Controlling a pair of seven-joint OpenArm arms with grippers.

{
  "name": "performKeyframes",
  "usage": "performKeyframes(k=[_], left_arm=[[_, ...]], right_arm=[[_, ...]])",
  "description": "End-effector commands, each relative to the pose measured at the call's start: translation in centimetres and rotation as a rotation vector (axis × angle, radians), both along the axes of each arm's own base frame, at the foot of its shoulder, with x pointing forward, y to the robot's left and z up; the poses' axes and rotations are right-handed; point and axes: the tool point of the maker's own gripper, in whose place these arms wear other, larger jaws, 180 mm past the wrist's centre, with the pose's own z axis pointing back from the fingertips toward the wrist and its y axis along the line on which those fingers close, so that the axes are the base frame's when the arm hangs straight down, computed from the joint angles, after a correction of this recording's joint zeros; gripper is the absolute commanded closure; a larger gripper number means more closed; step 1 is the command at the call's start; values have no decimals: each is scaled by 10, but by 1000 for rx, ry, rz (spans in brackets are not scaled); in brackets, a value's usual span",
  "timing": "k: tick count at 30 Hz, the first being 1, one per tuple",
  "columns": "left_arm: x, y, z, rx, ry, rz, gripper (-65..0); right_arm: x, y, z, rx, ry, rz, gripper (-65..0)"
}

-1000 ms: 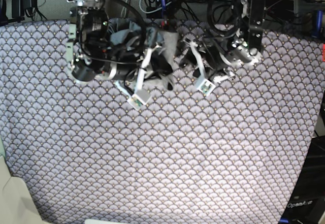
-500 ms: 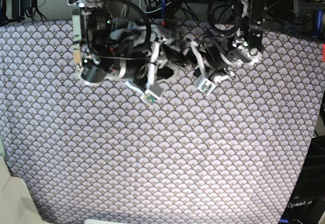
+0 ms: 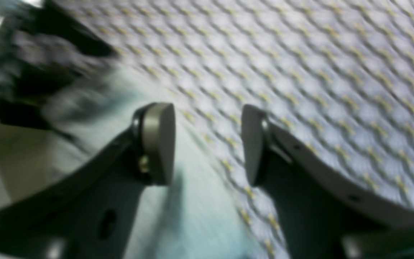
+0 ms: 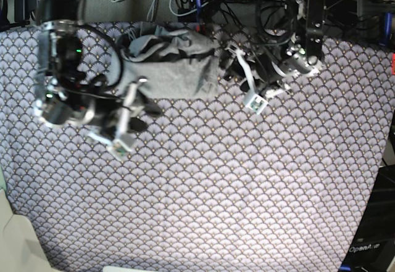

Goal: Fold the T-shirt properly
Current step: 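Fold the held end with the right gripper over toward the left gripper, then press and tuck the folded bundle together with both grippers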

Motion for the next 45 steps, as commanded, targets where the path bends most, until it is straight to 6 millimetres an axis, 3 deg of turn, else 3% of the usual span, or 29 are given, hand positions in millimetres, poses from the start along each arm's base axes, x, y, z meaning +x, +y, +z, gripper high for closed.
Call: performKeyframes(k=[1, 7, 11, 14, 17, 20, 24, 32, 45], left_arm=[[9, -8, 17, -32, -57, -13, -291], [14, -10, 32, -35, -104, -20, -291], [13, -8, 34, -2, -91, -34, -292], [11, -13, 34, 10, -76, -53, -292], [9, -33, 37, 6, -84, -126, -290], [6, -45, 37, -4, -83, -159, -290], [14, -58, 47, -7, -113, -192, -290], [20, -77, 62, -9, -121, -222, -291], [0, -69, 11, 18, 37, -217, -290]], right_arm=[[2, -9, 7, 9, -28, -13, -227], [-23, -61, -14, -31, 44, -154, -149], [-44, -76, -26, -2, 72, -229, -100], [-62, -75, -35, 29, 92, -248, -66], [-75, -72, -41, 52, 112, -255, -43], [-76, -68, -34, 57, 86, -245, -27], [-71, -63, -18, 44, 32, -218, -25], [-83, -62, -26, 49, 64, -224, -25], [-77, -61, -15, 44, 26, -212, -25]])
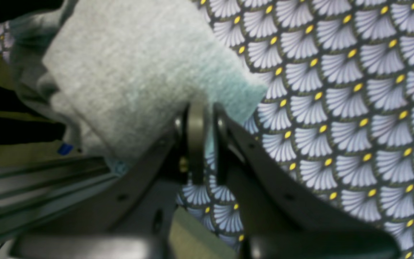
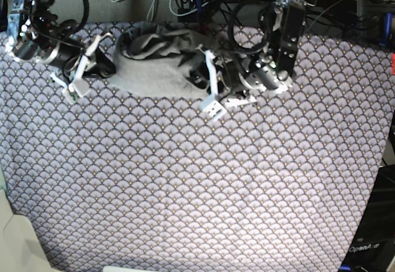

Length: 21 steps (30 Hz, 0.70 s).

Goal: Fold the T-shirt properly
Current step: 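Press and tuck the folded bundle together with both grippers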

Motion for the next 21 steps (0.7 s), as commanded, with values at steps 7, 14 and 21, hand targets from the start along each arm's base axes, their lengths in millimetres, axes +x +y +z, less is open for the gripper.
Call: performKeyframes(k=[7, 14, 21], left_arm=[[-1, -1, -13, -18, 36, 10, -291], [-3, -1, -25, -23, 67, 21, -292], [1, 0, -24, -17, 61, 20, -292]], right_arm=[[10, 7, 24, 14, -86, 26, -25], [7, 11, 22, 26, -80, 22, -25], [7, 16, 23, 39, -82, 26, -25]])
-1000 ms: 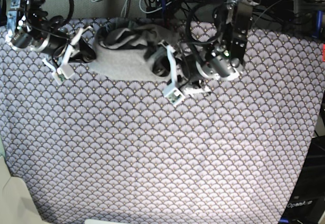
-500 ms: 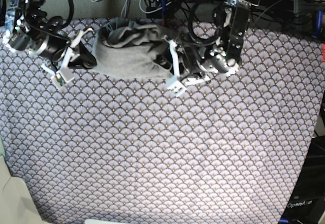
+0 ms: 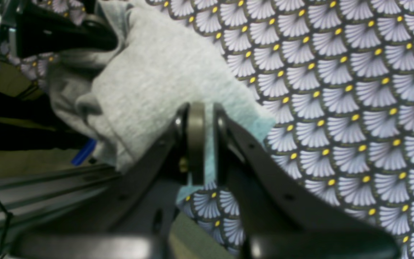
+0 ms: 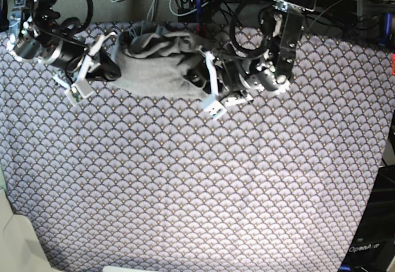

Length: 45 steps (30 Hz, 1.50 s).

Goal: Fold the T-shirt properly
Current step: 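Press and tuck the folded bundle together with both grippers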

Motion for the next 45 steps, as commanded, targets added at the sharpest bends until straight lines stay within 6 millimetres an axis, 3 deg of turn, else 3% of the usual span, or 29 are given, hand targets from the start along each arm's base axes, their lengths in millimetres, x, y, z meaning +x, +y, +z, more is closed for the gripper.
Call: performKeyframes(k=[1, 8, 12, 19, 26, 33, 39, 45], left_arm=[[0, 4, -4, 47, 12, -9, -292], [4, 4, -1, 46, 0, -7, -292], [4, 14, -4, 71, -2, -15, -293], [14, 53, -8, 162, -21, -14, -293], [15, 78, -12, 219, -21, -15, -293], [18, 76, -9, 212, -29, -14, -293], [25, 72, -2, 197, -48, -12, -292], [27, 70, 2, 189, -62, -14, -291]], right_arm=[[4, 9, 11, 25, -42, 29, -25], [-17, 43, 1, 88, 3, 113, -25], [-34, 51, -6, 134, 18, 105, -25], [-47, 41, -39, 17, 65, 117, -25], [-50, 29, -63, 16, 116, 81, -25], [-48, 14, -77, 18, 136, 48, -25], [-47, -4, -101, -4, 201, 15, -25], [-42, -3, -94, 11, 166, 9, -25]])
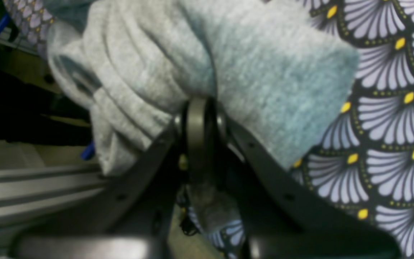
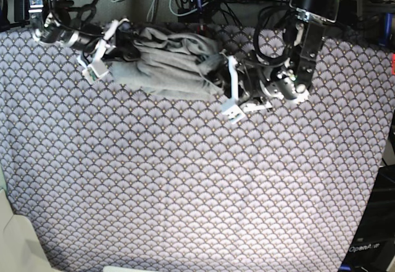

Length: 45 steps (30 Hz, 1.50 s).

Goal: Fold the T-shirt properly
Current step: 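Press and tuck the folded bundle together with both grippers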

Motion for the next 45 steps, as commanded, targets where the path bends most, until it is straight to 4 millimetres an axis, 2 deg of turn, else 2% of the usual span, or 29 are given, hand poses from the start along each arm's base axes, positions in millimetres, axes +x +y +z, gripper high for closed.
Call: performKeyframes(k=[1, 5, 8, 12, 16, 21, 23, 30, 33, 38, 41, 45], left_arm=[[12, 16, 7, 68, -39, 19, -291], [19, -3, 44, -40, -117, 1, -291], [20, -12, 64, -88, -146, -14, -291], [24, -2, 79, -55, -168, 0, -290], [29, 11, 89, -33, -191, 28, -291], [25, 23, 82, 7, -160, 47, -290], [15, 22, 76, 9, -133, 45, -290], [0, 19, 64, 5, -92, 38, -290], [-8, 18, 57, 3, -68, 40, -290], [-13, 16, 54, -2, -55, 39, -290], [-17, 3, 52, -23, -40, 28, -290], [-24, -6, 34, -2, 13, 7, -290]], right_arm=[[-12, -19, -16, -131, 63, 24, -25], [-12, -20, -14, -138, 58, 32, -25], [-11, -20, -14, -138, 55, 33, -25], [-8, -20, -9, -139, 38, 32, -25], [-3, -18, 14, -156, -33, 64, -25], [7, -21, 49, -180, -142, 59, -25], [9, -29, 57, -202, -163, 41, -25], [10, -56, 60, -247, -166, -25, -25], [3, -66, 53, -254, -136, -46, -25], [4, -70, 45, -243, -121, -65, -25], [4, -72, 40, -236, -110, -80, -25], [2, -73, 37, -233, -98, -83, -25]])
